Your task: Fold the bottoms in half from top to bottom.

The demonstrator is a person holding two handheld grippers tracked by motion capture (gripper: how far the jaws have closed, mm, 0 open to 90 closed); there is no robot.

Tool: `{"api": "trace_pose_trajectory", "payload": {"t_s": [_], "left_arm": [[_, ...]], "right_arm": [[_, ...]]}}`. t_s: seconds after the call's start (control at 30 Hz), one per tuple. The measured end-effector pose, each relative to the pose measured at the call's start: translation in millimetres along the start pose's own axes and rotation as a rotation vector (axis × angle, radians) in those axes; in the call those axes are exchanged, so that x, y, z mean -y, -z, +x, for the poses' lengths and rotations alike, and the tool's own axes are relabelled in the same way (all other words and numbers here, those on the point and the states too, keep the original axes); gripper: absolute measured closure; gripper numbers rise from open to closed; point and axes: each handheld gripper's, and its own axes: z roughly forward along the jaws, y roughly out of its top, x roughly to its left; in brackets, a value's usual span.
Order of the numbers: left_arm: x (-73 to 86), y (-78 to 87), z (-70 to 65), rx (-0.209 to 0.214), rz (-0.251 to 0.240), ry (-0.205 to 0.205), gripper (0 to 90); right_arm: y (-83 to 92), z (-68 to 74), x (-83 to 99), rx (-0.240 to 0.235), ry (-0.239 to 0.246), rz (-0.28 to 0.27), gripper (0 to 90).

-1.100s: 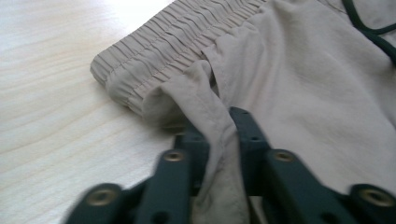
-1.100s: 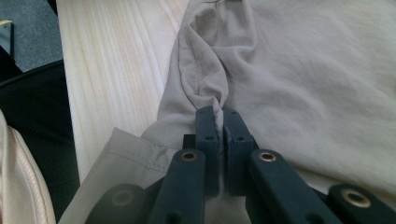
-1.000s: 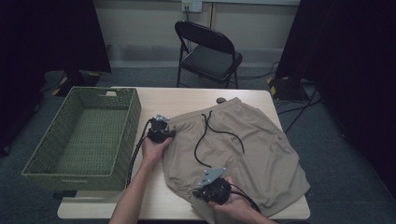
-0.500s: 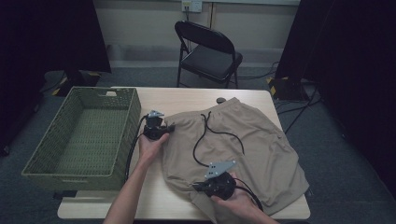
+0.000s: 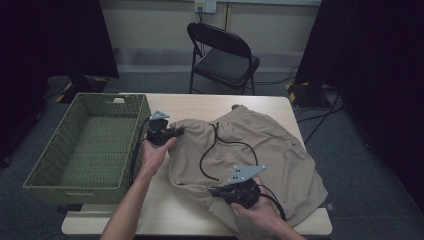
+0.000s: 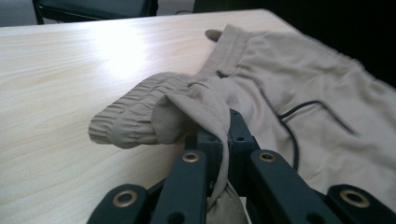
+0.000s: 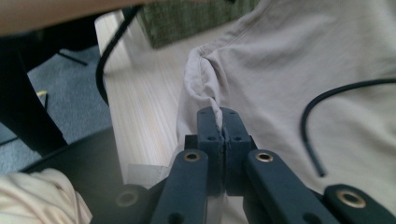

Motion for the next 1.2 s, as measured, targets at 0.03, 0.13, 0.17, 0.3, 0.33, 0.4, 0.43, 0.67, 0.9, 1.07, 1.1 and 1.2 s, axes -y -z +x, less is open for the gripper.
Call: {"api": "trace_pose_trajectory", "payload": {"t_s": [0.03,0.13,0.17,0.3,0.33,0.4,0.43,0.67,0.9,1.07,1.1,1.2], "left_arm": [[-2.6,2.9,-0.8,0.001,-0.008,0.001,87.8],[-7.8,10.0,2.0,0.008,-0.037,0.024,87.8],[-8.6,11.4,3.4,0.006,-0.035,0.024,87.8],[-14.7,16.8,5.4,-0.005,-0.032,0.013,87.9],[-17.4,18.2,5.7,-0.007,-0.03,0.007,88.0],[-22.8,22.0,6.7,-0.011,-0.038,0.005,88.1],[-25.3,24.1,7.3,-0.012,-0.044,0.009,88.1],[-38.6,39.9,6.3,-0.019,-0.071,-0.015,88.1],[-48.3,55.8,4.6,-0.014,-0.109,-0.015,88.1],[-55.3,65.9,3.0,-0.025,-0.121,-0.019,88.2],[-57.1,68.6,3.4,-0.022,-0.132,-0.014,88.2],[-63.5,77.0,4.3,-0.024,-0.142,-0.019,88.2]], "right_arm": [[3.5,0.8,-3.2,0.001,0.0,-0.014,89.0],[11.4,3.7,-12.3,-0.001,0.008,-0.051,89.0],[12.6,4.9,-14.9,0.001,0.012,-0.056,89.0],[13.7,8.5,-25.1,-0.004,0.03,-0.067,89.1],[14.5,9.2,-28.4,-0.005,0.033,-0.076,89.1],[17.2,10.6,-35.7,0.005,0.039,-0.105,89.1],[19.0,11.2,-39.7,0.01,0.047,-0.12,89.1],[29.0,14.5,-65.4,0.019,0.078,-0.187,89.2],[35.5,22.1,-85.3,0.012,0.112,-0.241,89.3],[40.5,26.7,-97.4,0.012,0.128,-0.281,89.3],[42.1,28.4,-100.0,0.009,0.132,-0.289,89.3],[47.8,35.7,-108.6,0.001,0.153,-0.315,89.3]]}}
